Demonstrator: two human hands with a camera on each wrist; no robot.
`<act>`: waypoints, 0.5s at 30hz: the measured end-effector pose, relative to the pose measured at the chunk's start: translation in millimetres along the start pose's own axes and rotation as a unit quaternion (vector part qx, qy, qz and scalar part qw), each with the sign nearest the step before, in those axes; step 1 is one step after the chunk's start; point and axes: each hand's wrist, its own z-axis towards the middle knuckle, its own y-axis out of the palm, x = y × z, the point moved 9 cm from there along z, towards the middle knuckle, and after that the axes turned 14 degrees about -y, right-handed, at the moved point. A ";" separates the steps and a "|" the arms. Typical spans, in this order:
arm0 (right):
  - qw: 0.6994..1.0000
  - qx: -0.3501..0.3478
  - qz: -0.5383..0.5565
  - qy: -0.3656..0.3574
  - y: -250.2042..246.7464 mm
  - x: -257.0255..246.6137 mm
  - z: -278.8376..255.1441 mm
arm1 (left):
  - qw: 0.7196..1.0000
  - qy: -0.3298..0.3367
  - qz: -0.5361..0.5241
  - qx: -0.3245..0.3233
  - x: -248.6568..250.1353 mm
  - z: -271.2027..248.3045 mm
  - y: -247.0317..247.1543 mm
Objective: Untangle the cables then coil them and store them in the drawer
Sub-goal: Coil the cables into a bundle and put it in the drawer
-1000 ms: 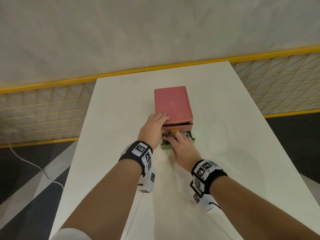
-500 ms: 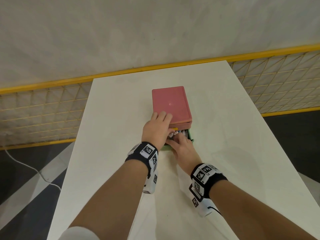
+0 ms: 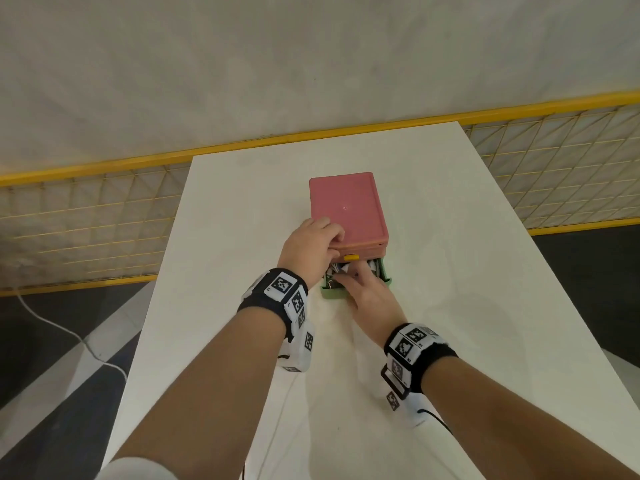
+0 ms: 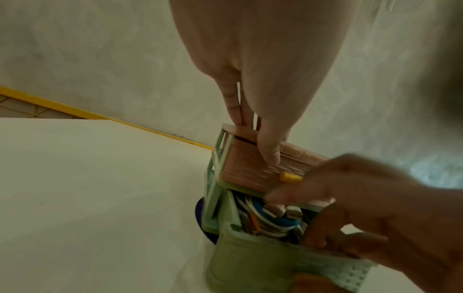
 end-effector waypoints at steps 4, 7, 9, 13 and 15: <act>0.998 0.004 -0.032 -0.051 -0.1 2.2 -3.8 | 1.000 -0.009 0.002 0.009 0.9 -2.2 1.8; 0.995 -0.025 -0.082 -0.042 4.5 0.6 3.6 | 1.000 -0.007 0.006 0.012 1.9 -4.0 3.1; 0.994 -0.053 -0.095 -0.025 2.0 -2.8 11.9 | 1.000 -0.007 0.006 0.012 2.5 -4.4 3.0; 0.990 -0.118 -0.075 -0.008 8.6 -1.2 18.5 | 1.000 -0.011 0.004 0.008 1.9 -5.3 2.2; 0.992 -0.103 -0.067 -0.017 4.0 -1.1 18.1 | 1.000 -0.013 0.001 0.006 0.8 -5.4 1.8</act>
